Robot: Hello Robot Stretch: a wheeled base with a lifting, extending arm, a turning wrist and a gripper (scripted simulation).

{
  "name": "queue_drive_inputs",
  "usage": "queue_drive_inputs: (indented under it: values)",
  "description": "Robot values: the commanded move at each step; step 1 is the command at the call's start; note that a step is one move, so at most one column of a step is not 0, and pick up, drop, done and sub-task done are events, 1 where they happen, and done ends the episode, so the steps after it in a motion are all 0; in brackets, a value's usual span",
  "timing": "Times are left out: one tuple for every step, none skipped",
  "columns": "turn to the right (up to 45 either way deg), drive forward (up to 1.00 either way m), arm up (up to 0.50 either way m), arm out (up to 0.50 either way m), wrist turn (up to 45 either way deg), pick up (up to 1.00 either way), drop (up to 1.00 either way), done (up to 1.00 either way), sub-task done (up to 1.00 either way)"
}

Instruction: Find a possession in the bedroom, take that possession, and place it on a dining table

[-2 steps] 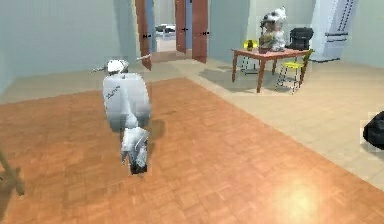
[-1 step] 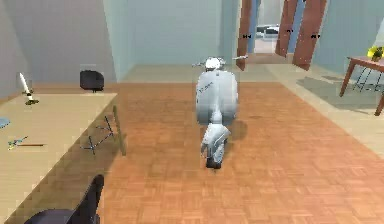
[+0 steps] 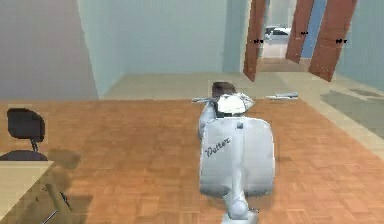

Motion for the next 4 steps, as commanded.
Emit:
queue_drive_inputs:
  values:
    - [-9.0,0.0,0.0,0.0,0.0,0.0,0.0,0.0,0.0]
    - [0.0,0.05,0.0,0.0,0.0,0.0,0.0,0.0,0.0]
    - [-45.0,0.0,0.0,0.0,0.0,0.0,0.0,0.0,0.0]
    - [-45.0,0.0,0.0,0.0,0.0,0.0,0.0,0.0,0.0]
